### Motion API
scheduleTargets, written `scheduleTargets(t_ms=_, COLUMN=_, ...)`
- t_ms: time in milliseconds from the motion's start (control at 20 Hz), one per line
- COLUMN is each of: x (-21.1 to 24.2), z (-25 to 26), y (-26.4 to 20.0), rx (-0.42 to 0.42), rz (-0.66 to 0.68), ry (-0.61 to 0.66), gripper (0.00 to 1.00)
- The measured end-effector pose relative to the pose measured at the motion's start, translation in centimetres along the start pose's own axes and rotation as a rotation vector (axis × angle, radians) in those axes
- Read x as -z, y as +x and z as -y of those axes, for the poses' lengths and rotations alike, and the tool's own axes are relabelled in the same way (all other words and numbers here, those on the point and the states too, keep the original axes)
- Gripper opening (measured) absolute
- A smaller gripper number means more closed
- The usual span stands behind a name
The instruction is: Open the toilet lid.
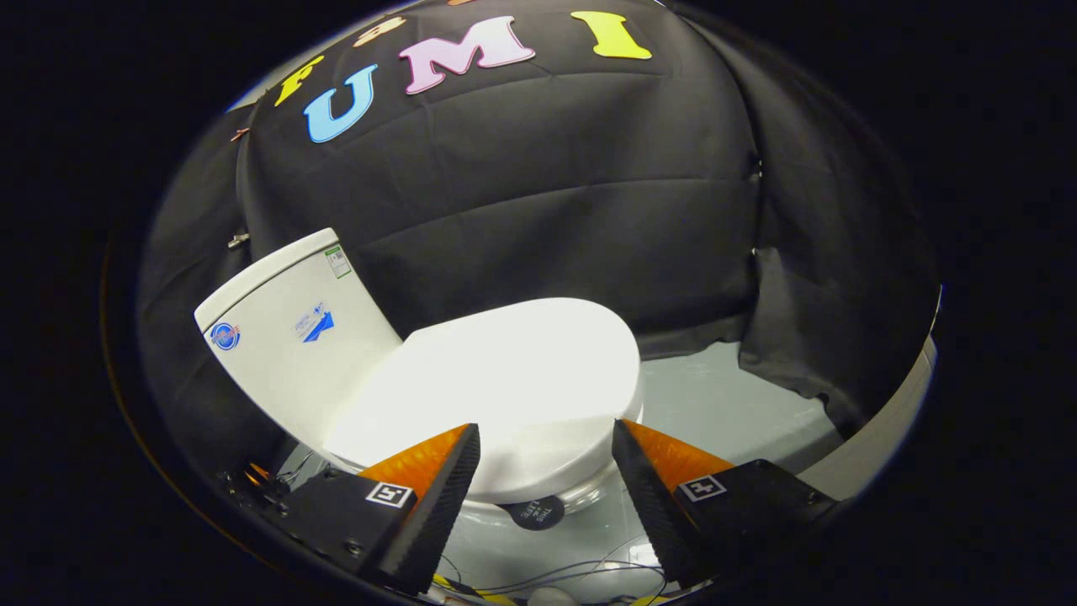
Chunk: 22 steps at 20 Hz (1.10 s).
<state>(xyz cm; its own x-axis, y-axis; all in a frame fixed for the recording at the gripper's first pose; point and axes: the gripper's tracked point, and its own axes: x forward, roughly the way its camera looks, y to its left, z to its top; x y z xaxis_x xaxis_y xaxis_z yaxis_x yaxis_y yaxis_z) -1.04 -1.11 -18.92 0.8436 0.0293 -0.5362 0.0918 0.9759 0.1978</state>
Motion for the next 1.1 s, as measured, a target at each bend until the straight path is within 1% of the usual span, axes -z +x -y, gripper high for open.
scheduleTargets(t_ms=200, x=0.7, z=0.1, y=0.2, rx=-0.007, rz=-0.024, ry=0.034, gripper=0.99)
scheduleTargets(t_ms=700, x=4.9, z=0.4, y=1.4, rx=-0.026, rz=-0.168, ry=0.238, gripper=0.99)
scheduleTargets(t_ms=750, x=5.0, z=0.4, y=1.6, rx=-0.032, rz=-0.178, ry=0.265, gripper=0.97)
scheduleTargets(t_ms=900, x=6.7, z=0.5, y=1.9, rx=-0.045, rz=-0.244, ry=0.354, gripper=0.96)
scheduleTargets(t_ms=950, x=7.4, z=0.4, y=2.1, rx=-0.048, rz=-0.261, ry=0.393, gripper=0.93)
scheduleTargets(t_ms=1000, x=7.2, z=0.7, y=2.0, rx=-0.052, rz=-0.260, ry=0.445, gripper=0.87)
scheduleTargets(t_ms=1100, x=7.5, z=0.8, y=1.7, rx=-0.064, rz=-0.288, ry=0.539, gripper=0.87)
